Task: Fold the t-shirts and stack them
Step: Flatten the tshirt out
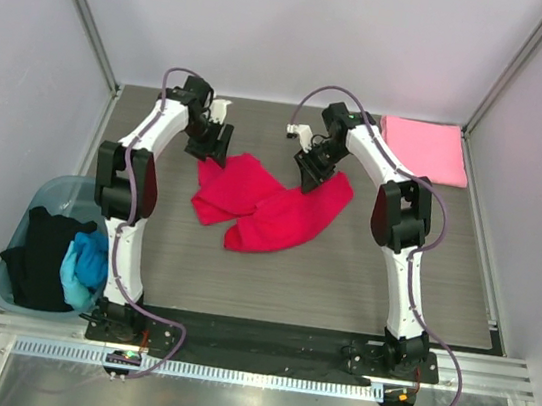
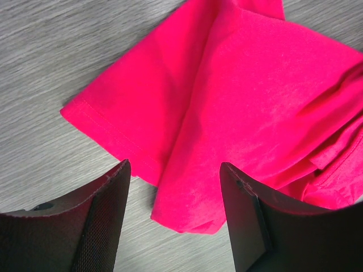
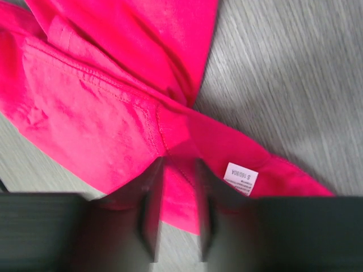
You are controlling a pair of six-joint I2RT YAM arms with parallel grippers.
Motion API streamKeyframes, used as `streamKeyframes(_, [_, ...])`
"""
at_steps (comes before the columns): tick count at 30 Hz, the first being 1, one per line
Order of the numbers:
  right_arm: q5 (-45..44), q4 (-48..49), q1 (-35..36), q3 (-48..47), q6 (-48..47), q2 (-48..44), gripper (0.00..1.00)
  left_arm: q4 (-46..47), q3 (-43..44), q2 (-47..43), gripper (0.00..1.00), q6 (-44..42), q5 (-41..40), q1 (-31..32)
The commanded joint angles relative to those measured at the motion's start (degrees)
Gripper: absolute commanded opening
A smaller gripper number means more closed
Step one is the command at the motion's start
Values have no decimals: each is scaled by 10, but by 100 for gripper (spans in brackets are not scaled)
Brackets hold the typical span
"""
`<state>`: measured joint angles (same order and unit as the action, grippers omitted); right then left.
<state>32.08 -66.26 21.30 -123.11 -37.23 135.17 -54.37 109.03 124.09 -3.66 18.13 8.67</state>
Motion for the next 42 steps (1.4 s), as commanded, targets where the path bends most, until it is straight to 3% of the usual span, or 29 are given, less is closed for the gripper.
streamKeyframes(1, [13,-16,1,-16,-7,-1,29,4,15,3,65,-2,-2,-1])
streamKeyframes(3, [19,-23,1,-21,-5,-1,20,3,14,-3,66,-2,-1,-1])
streamKeyframes(5, [21,-26,1,-20,-4,-6,19,5,14,-6,66,-2,0,-1])
streamKeyframes(7, [21,-26,1,-11,-5,-18,31,5,12,-12,66,-1,0,-2])
streamKeyframes(8, [15,-13,1,-6,3,-22,44,5,11,-13,66,-1,1,-3])
streamKeyframes(9, [12,-4,1,-1,9,-26,65,4,11,-19,66,-1,1,-4])
streamKeyframes(11, [5,10,1,4,13,-21,75,3,7,-26,66,-1,0,-4])
streamKeyframes(14, [1,-3,2,-15,8,10,76,2,-7,-45,66,-3,0,-6])
streamKeyframes(17, [-4,-13,2,-25,1,30,55,4,-27,-65,66,-4,-3,-10])
streamKeyframes(18, [-3,-14,2,-23,-2,28,38,6,-31,-69,66,-4,-3,-12])
streamKeyframes(20, [-10,-13,3,-13,-1,11,16,7,-38,-81,66,-4,-6,-15])
streamKeyframes(26, [-55,0,2,50,-31,-121,15,8,-41,-108,66,-4,-3,-21])
streamKeyframes(27, [-61,8,2,68,-41,-181,17,4,-40,-111,66,-6,1,-21])
streamKeyframes(29, [-83,38,3,137,-68,-244,17,-5,-43,-117,67,-15,9,-21])
streamKeyframes(33, [-118,82,3,289,-120,-383,1,-66,-43,-106,66,-32,9,-20])
streamKeyframes(37, [-176,91,3,474,-189,-507,1,-65,-101,-120,64,-30,12,-21])
streamKeyframes(42, [-260,175,-11,644,-221,-584,5,-92,-159,-124,61,-33,44,-21])
